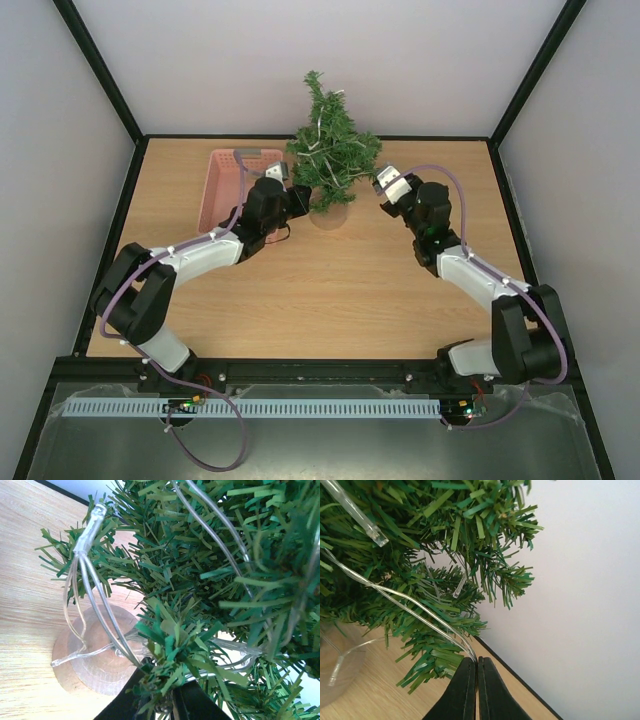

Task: Decorate the small christmas tree
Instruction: Wrap the decoration item around the Christmas tree.

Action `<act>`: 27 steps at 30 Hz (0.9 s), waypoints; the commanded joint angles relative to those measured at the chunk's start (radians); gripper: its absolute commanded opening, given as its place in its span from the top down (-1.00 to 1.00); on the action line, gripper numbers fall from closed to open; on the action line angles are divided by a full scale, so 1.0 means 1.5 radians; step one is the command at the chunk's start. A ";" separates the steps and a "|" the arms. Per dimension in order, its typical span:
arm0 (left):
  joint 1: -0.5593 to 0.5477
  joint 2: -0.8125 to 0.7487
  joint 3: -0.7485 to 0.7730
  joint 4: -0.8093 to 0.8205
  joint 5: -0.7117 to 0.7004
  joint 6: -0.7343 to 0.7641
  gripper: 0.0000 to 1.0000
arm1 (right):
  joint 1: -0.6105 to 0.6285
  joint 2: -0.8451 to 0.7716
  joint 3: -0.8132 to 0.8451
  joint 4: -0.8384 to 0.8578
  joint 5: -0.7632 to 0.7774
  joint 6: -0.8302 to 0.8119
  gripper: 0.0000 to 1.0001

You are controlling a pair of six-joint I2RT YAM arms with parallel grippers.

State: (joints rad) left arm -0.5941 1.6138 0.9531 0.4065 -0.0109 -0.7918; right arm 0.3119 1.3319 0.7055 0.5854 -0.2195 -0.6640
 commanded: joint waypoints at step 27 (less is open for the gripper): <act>0.008 0.011 0.020 0.000 0.029 0.020 0.77 | -0.054 0.105 0.112 -0.057 -0.092 -0.147 0.56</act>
State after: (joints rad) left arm -0.5884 1.6196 0.9535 0.4046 0.0261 -0.7765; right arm 0.2440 1.5002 0.8425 0.5564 -0.3248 -0.8520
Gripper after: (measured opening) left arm 0.113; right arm 0.196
